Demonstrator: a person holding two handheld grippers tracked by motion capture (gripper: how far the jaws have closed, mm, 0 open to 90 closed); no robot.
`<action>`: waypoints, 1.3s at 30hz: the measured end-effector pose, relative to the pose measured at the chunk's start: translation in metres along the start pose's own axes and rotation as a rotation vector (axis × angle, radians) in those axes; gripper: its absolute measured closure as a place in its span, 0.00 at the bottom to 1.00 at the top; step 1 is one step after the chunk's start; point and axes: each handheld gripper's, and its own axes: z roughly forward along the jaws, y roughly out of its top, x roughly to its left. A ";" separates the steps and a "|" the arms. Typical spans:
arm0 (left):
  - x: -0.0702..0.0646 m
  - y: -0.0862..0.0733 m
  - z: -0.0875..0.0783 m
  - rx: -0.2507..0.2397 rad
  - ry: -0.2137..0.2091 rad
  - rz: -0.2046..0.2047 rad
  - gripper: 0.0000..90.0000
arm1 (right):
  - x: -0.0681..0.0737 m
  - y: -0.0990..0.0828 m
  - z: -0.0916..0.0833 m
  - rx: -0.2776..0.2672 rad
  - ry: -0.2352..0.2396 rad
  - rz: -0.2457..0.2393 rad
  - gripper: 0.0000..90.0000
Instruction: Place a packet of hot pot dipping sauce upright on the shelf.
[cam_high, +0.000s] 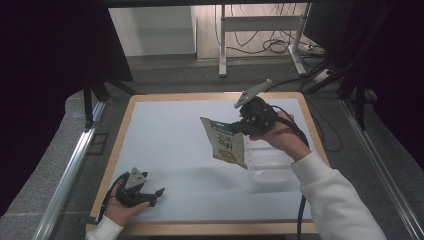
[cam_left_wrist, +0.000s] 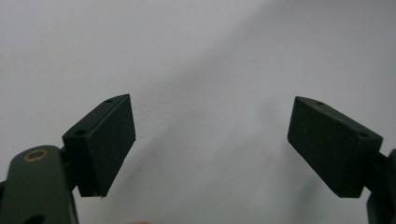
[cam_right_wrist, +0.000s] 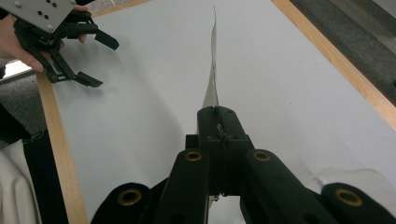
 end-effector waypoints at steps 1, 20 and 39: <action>0.000 0.000 0.000 0.001 0.001 0.000 0.17 | 0.000 -0.001 -0.002 0.000 -0.004 -0.001 0.99; 0.000 0.000 0.002 0.007 0.008 -0.001 0.17 | -0.009 -0.017 -0.039 -0.015 -0.058 0.020 0.99; -0.001 -0.001 0.004 0.024 0.021 0.003 0.17 | -0.023 -0.038 -0.075 -0.024 -0.105 0.040 0.99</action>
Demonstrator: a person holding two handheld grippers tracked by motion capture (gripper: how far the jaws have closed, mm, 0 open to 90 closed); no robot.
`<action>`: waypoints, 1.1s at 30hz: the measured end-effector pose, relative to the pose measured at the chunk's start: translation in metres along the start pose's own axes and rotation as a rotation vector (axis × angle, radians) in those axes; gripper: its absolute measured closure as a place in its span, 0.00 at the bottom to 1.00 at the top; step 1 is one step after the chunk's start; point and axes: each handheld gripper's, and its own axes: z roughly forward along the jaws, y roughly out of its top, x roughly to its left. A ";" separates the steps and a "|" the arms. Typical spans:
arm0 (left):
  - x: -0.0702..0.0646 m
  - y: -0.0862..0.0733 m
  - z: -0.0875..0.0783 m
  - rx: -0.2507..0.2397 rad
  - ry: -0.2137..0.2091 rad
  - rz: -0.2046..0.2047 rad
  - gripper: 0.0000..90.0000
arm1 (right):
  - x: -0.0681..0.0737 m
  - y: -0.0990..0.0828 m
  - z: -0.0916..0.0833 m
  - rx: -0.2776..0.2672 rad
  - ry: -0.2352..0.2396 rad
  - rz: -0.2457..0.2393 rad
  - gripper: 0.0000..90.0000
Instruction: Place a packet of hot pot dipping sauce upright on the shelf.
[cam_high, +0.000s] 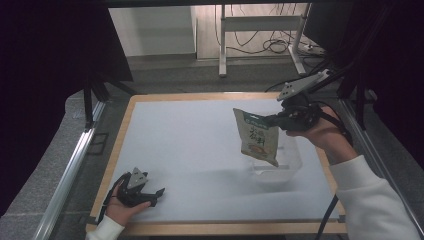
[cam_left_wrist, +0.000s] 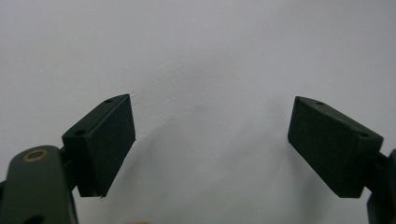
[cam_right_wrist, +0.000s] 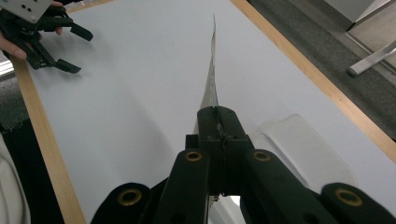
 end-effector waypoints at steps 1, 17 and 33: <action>0.000 0.000 0.000 0.001 0.001 0.000 0.17 | 0.000 -0.001 -0.002 0.002 -0.001 0.002 0.99; 0.000 -0.003 0.000 0.008 0.008 -0.015 0.17 | -0.010 -0.017 -0.020 0.008 -0.004 -0.008 0.99; -0.001 -0.005 -0.002 0.010 0.017 -0.021 0.17 | -0.027 -0.026 -0.003 0.022 0.046 -0.037 0.99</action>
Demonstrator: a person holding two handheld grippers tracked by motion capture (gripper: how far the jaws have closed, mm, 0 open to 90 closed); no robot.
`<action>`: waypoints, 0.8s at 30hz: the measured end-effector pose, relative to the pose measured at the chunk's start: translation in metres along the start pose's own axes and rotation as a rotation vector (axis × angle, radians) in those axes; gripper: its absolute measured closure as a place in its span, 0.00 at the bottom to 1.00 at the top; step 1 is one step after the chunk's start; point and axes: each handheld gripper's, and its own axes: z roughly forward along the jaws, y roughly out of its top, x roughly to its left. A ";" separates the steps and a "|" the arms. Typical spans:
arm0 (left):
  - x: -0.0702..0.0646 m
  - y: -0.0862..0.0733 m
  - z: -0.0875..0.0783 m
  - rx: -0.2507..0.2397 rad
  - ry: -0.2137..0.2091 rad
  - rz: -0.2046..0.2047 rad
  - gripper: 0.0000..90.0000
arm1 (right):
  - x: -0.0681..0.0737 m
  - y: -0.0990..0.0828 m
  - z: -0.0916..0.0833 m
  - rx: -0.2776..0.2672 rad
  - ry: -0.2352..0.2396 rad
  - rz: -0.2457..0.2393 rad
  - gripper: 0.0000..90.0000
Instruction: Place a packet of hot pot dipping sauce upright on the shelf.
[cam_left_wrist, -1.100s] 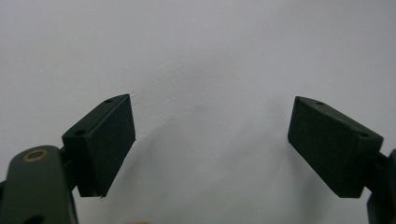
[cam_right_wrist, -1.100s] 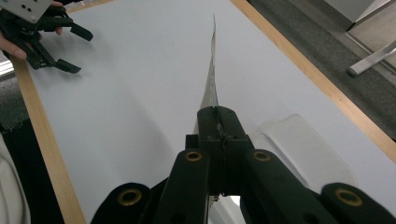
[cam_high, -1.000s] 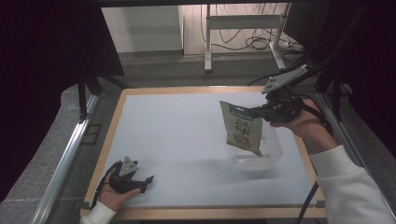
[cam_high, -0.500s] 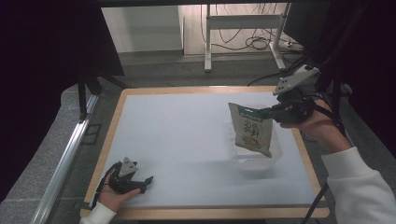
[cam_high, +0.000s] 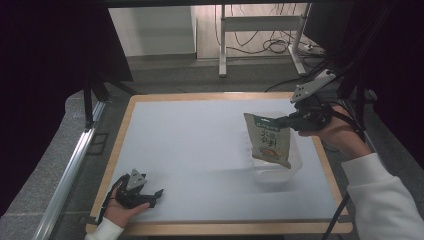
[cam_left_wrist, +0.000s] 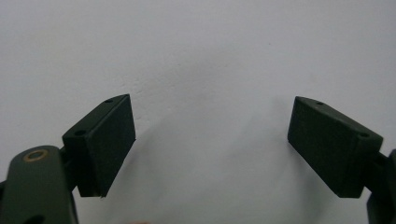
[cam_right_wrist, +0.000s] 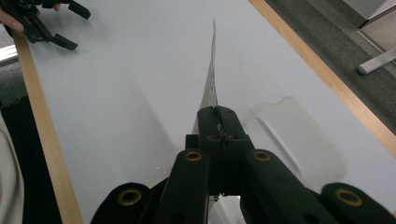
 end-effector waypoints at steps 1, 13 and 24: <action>0.000 0.000 0.000 0.000 0.000 0.000 0.17 | -0.001 -0.002 0.001 0.002 0.001 0.002 0.99; -0.001 0.000 0.000 -0.001 0.002 0.002 0.17 | -0.014 -0.025 0.022 0.006 0.026 0.039 0.99; -0.001 0.000 0.000 -0.003 -0.001 0.006 0.17 | -0.025 -0.053 0.041 0.018 0.003 0.112 0.98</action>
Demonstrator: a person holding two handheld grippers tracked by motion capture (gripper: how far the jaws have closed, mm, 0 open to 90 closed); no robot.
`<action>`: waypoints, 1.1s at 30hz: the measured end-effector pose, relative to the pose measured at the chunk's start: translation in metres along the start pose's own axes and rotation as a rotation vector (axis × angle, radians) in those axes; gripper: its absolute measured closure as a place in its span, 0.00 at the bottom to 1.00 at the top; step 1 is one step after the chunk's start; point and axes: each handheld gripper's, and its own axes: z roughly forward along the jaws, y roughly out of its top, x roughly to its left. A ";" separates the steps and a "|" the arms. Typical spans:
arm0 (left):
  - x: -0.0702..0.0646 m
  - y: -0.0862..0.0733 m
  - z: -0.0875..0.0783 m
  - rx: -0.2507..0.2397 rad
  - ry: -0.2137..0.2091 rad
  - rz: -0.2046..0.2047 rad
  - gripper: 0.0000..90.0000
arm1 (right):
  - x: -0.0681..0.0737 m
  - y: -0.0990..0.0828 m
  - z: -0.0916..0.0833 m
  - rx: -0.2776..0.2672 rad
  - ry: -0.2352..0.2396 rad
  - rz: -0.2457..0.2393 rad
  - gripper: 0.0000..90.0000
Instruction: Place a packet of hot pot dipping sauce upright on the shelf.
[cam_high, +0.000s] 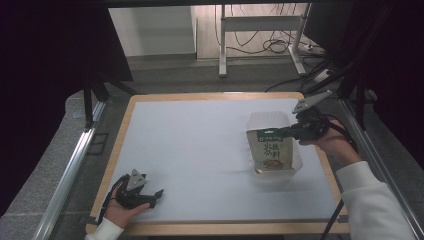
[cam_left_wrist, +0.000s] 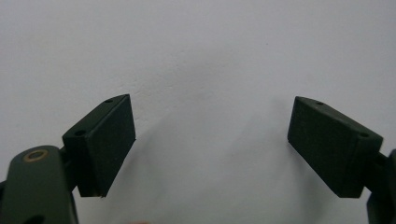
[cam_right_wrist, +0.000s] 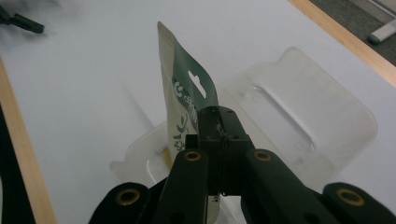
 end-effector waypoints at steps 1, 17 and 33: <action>0.000 0.000 0.000 0.000 0.000 -0.001 0.17 | -0.001 -0.002 0.001 0.003 -0.006 0.009 0.97; 0.000 0.000 0.000 -0.008 -0.003 -0.003 0.17 | 0.024 0.012 -0.001 -0.222 -0.215 0.121 0.38; -0.001 0.000 -0.004 -0.018 -0.013 0.003 0.17 | 0.120 0.033 0.061 -0.300 0.022 0.018 0.35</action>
